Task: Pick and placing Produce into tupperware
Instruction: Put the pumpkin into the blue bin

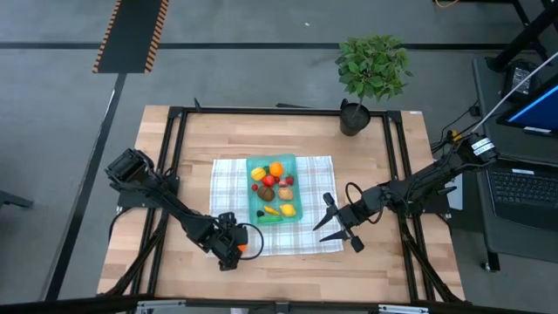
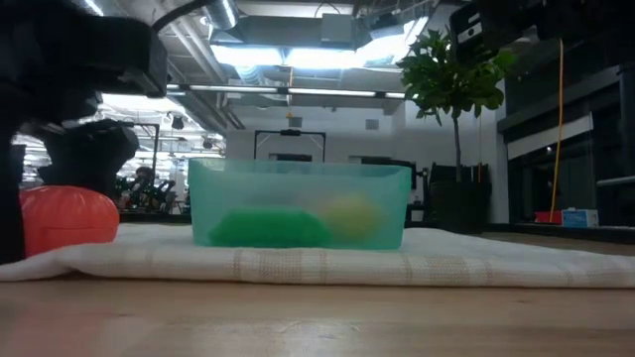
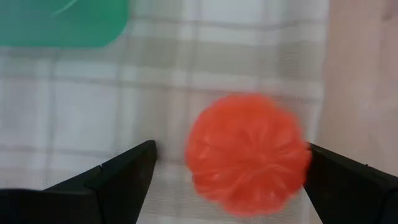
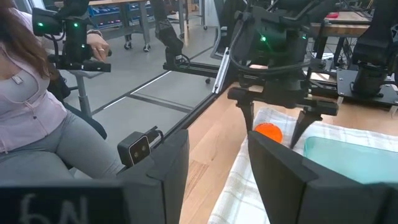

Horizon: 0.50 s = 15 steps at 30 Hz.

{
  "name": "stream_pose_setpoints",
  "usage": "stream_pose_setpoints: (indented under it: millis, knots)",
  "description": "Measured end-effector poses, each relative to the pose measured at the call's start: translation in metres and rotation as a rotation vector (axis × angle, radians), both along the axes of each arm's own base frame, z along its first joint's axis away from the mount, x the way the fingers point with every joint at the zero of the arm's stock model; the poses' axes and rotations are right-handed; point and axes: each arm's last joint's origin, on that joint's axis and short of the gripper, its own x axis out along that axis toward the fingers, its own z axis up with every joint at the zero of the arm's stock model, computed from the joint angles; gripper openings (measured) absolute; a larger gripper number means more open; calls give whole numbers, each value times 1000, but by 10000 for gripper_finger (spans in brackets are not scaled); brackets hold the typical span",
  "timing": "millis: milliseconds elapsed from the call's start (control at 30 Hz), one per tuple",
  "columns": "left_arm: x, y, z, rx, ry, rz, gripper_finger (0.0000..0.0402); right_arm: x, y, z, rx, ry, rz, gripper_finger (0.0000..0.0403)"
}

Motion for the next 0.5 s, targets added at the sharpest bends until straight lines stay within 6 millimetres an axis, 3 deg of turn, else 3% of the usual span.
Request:
stream_pose_setpoints:
  millis: [500]
  knots:
    - [4,-2,7,-23,16,-19,366,0,0,0,3,3,-1,168]
